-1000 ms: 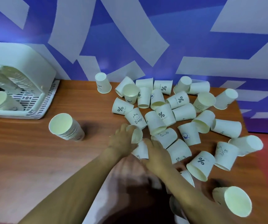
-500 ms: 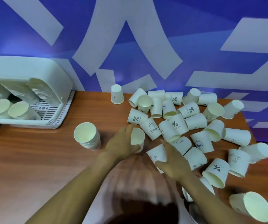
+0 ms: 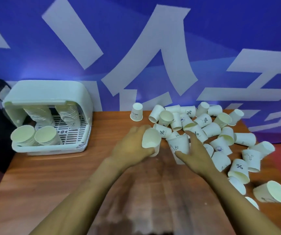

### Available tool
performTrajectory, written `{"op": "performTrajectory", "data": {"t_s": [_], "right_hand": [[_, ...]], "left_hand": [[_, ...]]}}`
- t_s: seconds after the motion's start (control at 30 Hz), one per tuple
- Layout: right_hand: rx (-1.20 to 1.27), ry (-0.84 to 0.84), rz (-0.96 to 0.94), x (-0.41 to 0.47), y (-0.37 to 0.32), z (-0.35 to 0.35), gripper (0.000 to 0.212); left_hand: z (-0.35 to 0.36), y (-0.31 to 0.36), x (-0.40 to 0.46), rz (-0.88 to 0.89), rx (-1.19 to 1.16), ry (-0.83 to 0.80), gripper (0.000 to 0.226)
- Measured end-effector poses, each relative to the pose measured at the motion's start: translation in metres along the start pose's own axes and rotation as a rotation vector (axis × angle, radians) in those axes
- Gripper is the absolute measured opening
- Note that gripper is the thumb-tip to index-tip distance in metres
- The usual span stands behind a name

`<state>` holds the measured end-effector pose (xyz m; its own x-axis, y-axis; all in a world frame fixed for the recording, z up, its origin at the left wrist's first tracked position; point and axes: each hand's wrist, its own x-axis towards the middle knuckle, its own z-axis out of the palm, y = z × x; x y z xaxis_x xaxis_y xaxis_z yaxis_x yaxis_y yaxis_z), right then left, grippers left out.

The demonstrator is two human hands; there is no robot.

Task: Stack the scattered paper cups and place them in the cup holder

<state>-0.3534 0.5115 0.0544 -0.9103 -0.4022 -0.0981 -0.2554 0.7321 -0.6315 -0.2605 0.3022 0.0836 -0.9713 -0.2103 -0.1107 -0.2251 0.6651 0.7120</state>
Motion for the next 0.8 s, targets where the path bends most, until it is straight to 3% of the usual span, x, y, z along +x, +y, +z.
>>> {"op": "performTrajectory", "data": {"t_s": [0.17,0.33,0.57,0.8], "right_hand": [[0.0,0.039,-0.096,0.003,-0.039,0.0,0.078],[0.083,0.029,-0.172,0.016,-0.071,0.008,0.082],[0.154,-0.06,-0.281,0.01,-0.127,0.037,0.085],[0.036,-0.109,-0.35,0.007,-0.204,0.098,0.083]], "left_hand": [[-0.044,-0.009,-0.006,0.003,-0.011,0.091,0.071],[-0.074,-0.027,-0.021,-0.121,0.005,0.255,0.07],[-0.103,-0.077,-0.055,-0.268,0.034,0.3,0.07],[-0.159,-0.143,-0.07,-0.273,-0.002,0.279,0.077]]}}
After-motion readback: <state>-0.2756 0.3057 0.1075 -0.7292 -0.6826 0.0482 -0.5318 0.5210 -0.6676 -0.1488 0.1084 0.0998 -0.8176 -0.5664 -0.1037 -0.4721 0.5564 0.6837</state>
